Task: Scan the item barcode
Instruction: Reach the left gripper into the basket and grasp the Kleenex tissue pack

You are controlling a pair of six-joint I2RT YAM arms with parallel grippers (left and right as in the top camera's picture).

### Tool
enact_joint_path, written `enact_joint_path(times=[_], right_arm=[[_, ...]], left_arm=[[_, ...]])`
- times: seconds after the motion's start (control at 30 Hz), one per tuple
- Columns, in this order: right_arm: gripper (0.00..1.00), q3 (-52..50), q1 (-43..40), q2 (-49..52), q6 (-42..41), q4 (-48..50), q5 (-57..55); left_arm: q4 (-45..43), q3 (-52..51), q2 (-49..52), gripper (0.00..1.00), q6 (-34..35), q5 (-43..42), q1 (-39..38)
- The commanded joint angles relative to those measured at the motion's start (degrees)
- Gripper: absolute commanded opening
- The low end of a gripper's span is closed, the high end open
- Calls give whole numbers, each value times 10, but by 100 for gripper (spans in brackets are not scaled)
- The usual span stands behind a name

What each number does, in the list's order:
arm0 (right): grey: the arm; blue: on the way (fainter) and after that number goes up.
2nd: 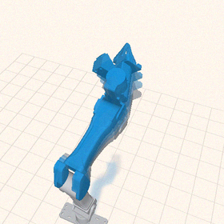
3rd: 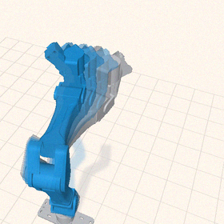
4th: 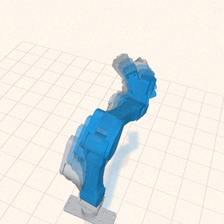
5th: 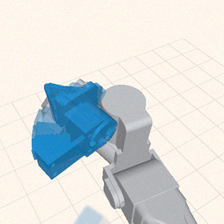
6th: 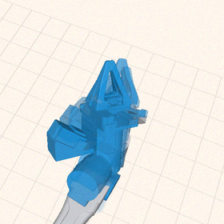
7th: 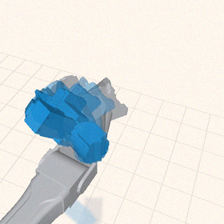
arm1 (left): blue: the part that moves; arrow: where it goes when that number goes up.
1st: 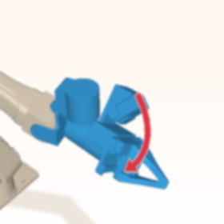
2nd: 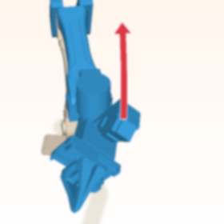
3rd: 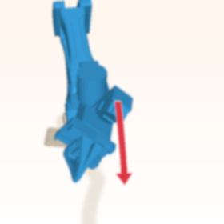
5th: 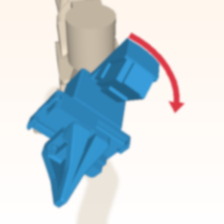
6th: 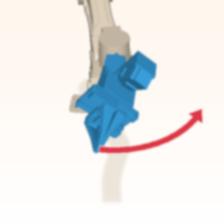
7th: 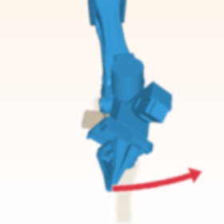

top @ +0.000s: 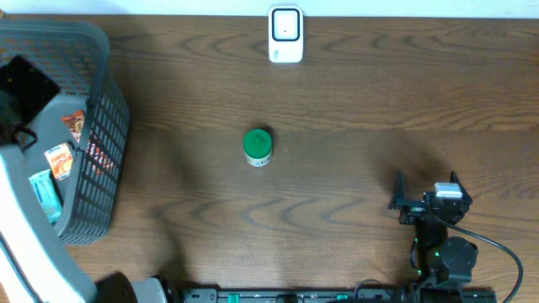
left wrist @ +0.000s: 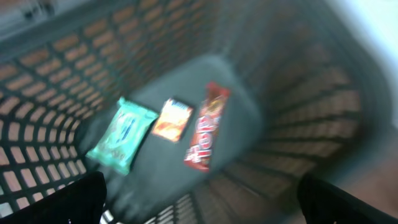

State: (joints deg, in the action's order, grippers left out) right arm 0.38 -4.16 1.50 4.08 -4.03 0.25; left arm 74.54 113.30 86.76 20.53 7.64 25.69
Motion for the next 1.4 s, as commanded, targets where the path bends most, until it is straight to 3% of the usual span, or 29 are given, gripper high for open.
enact_joint_path(times=[0.0,0.37,0.6,0.97,1.2,1.23,1.37], right_arm=[[99,-1,5,-1,7,-2,1],[99,-1,5,-1,7,-2,1],[99,-1,5,-1,7,-2,1],[99,-1,5,-1,7,-2,1],[99,-1,5,-1,7,-2,1],[99,-1,5,-1,7,-2,1],[99,-1,5,-1,7,-2,1]], left_arm=[[-13,-54,58,98,-25,-27,52],[-91,-104,282,98,-159,-27,78],[-121,-104,363,98,-170,-27,78],[-166,-132,380,98,-176,-26,94],[-216,-204,380,99,-191,-25,110],[-221,-212,380,95,-193,-25,110],[-221,-227,380,50,-192,-25,110]])
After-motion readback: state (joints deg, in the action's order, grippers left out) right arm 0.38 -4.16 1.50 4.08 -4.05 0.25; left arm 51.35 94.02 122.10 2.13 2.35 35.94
